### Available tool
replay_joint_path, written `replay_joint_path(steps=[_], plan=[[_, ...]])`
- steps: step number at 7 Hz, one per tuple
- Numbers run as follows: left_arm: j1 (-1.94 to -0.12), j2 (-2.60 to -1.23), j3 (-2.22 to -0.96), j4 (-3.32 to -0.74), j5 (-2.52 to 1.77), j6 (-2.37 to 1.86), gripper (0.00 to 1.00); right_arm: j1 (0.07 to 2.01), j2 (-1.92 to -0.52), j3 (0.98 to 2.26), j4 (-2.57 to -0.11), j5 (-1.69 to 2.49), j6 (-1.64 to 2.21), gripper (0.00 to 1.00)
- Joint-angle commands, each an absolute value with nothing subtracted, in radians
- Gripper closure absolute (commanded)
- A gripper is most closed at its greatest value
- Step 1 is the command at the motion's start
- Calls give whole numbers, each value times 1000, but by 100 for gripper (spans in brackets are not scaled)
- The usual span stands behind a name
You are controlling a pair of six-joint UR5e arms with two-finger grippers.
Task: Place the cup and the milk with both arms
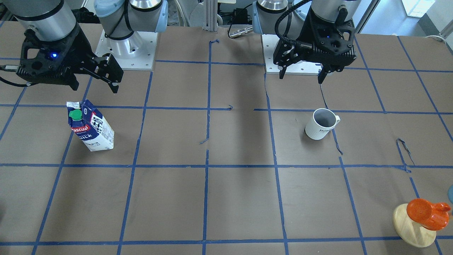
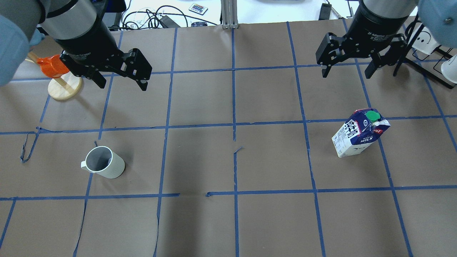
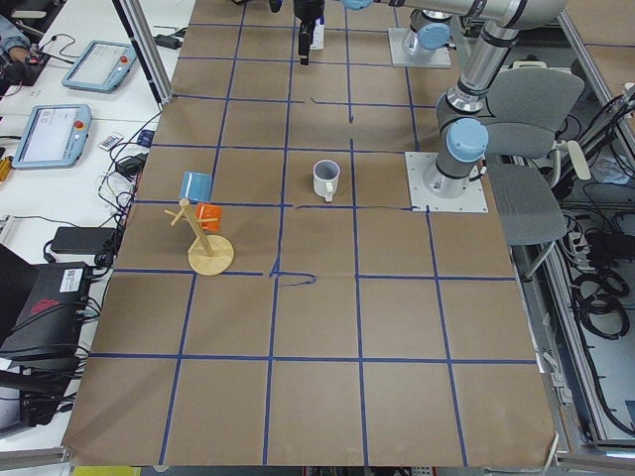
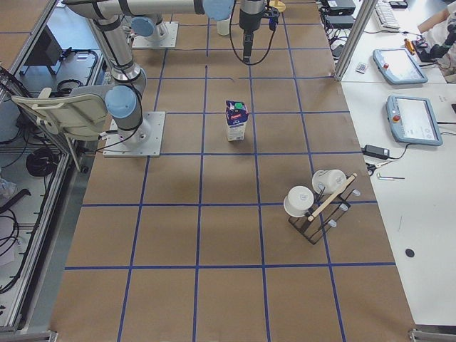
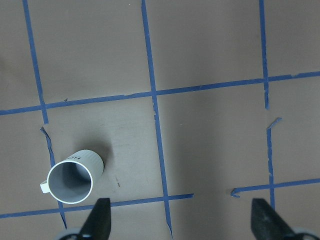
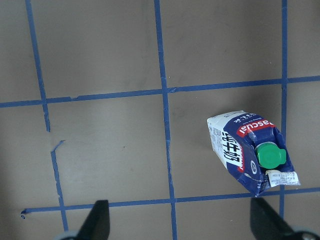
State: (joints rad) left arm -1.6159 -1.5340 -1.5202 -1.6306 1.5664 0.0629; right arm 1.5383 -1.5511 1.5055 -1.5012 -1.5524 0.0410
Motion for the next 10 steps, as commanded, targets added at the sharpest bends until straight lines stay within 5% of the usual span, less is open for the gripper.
replay_joint_path(steps=[1, 10], plan=[[-1615, -1534, -1520, -1631, 1566, 63, 0, 1539, -1552, 1505, -1509, -1543, 41, 0], [-1615, -1532, -1523, -1631, 1568, 75, 0, 1539, -1548, 1511, -1537, -1551, 29, 0]])
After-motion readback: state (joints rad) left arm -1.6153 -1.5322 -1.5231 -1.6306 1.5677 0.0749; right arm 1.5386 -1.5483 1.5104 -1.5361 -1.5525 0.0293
